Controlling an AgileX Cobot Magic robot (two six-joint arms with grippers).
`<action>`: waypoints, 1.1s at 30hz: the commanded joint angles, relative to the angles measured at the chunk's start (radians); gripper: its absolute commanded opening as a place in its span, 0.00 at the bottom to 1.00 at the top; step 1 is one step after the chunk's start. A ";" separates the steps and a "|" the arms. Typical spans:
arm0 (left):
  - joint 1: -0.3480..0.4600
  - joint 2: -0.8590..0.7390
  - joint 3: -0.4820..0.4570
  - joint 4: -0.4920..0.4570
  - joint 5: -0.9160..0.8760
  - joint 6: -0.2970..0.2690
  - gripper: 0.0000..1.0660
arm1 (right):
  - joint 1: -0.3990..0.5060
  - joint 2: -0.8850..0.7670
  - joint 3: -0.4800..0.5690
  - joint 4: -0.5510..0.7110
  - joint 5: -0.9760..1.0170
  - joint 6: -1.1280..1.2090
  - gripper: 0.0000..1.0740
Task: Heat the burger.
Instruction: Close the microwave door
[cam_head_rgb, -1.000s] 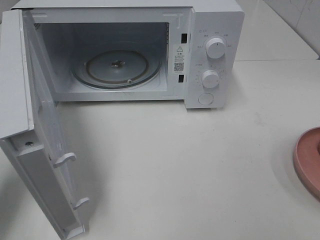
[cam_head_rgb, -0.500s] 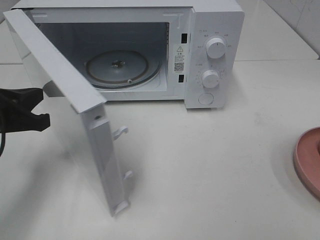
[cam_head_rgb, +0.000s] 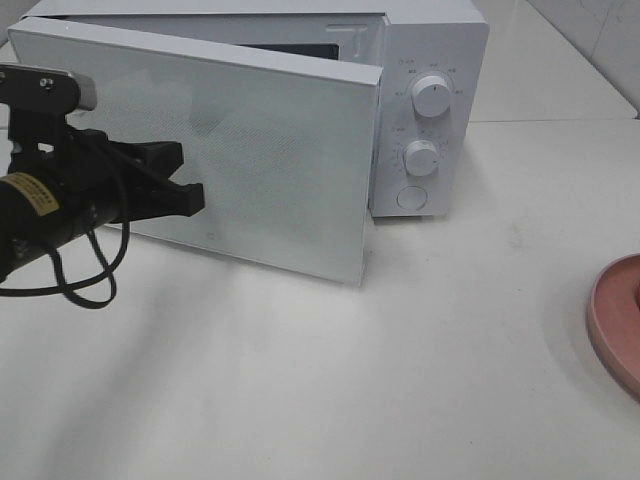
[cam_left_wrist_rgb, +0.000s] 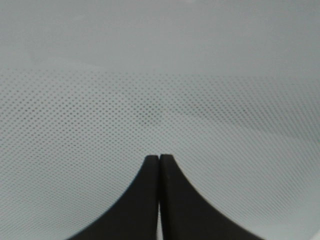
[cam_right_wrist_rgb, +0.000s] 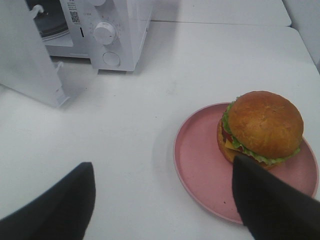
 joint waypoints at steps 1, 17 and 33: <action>-0.019 0.009 -0.027 -0.025 -0.010 0.003 0.00 | -0.007 -0.026 0.003 0.000 -0.017 0.009 0.70; -0.111 0.156 -0.285 -0.057 0.075 0.006 0.00 | -0.007 -0.026 0.003 0.000 -0.017 0.009 0.70; -0.117 0.262 -0.471 -0.060 0.124 -0.002 0.00 | -0.007 -0.026 0.003 0.000 -0.017 0.009 0.70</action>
